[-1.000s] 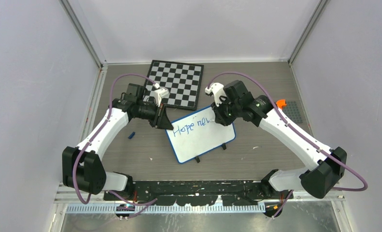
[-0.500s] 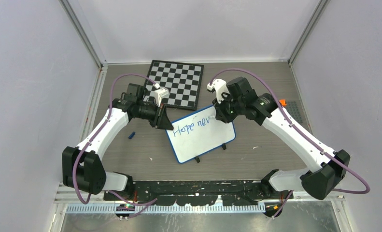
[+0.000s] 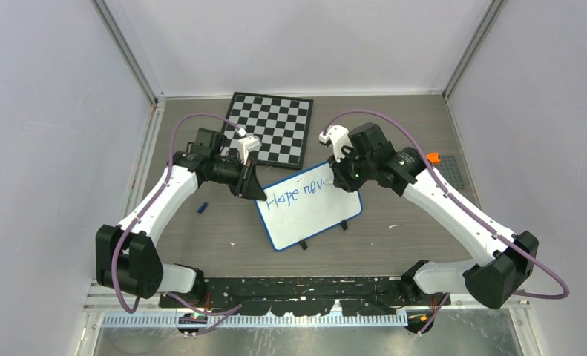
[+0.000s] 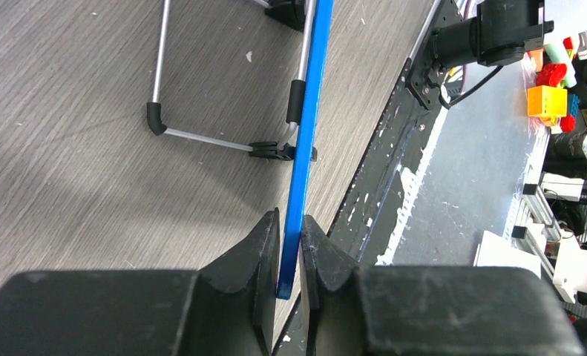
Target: Write a sentence on the whiteboard
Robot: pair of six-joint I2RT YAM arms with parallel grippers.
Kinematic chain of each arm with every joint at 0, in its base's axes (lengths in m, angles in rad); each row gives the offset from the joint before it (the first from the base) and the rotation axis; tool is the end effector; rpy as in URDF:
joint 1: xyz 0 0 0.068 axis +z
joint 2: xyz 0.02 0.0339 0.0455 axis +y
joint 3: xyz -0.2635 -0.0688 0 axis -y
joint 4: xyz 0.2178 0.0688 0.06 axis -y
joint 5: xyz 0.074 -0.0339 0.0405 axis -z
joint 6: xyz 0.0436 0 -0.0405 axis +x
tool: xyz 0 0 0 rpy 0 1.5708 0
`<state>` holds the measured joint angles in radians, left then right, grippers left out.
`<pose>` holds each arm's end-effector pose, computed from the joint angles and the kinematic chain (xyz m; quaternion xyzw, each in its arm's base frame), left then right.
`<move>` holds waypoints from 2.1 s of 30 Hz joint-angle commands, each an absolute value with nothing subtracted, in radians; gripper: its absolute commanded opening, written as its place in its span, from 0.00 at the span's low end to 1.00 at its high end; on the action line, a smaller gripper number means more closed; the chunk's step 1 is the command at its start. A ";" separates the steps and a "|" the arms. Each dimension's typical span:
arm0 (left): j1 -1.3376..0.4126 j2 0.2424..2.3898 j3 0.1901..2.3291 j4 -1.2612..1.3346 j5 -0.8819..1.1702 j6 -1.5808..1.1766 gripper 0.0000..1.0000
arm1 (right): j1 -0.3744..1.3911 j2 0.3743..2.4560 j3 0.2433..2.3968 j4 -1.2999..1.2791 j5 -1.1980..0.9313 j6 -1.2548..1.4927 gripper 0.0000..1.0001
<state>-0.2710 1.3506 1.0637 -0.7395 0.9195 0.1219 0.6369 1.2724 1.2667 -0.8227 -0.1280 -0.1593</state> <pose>0.2223 -0.0977 0.2806 0.2855 0.8233 -0.4441 0.2084 0.1896 0.1472 0.3377 -0.3819 0.8483 0.1435 0.3376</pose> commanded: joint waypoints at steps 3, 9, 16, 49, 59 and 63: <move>-0.277 1.345 1.093 -0.768 0.924 0.148 0.17 | 0.628 1.285 1.273 -0.759 -0.079 -0.174 0.00; -0.278 1.350 1.094 -0.767 0.927 0.148 0.17 | 0.611 1.287 1.282 -0.770 -0.030 -0.189 0.00; -0.278 1.357 1.093 -0.764 0.929 0.147 0.17 | 0.599 1.277 1.314 -0.774 -0.039 -0.193 0.00; -0.284 1.365 1.095 -0.763 0.919 0.148 0.17 | 0.624 1.282 1.220 -0.747 -0.085 -0.166 0.00; -0.288 1.363 1.101 -0.764 0.921 0.145 0.17 | 0.612 1.261 1.285 -0.784 -0.029 -0.190 0.00; -0.290 1.357 1.101 -0.768 0.921 0.144 0.17 | 0.614 1.258 1.318 -0.808 -0.050 -0.192 0.00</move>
<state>-0.2825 1.3685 1.0637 -0.7597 0.9051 0.1390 0.6189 1.2888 1.2442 -0.8333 -0.0742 -0.1780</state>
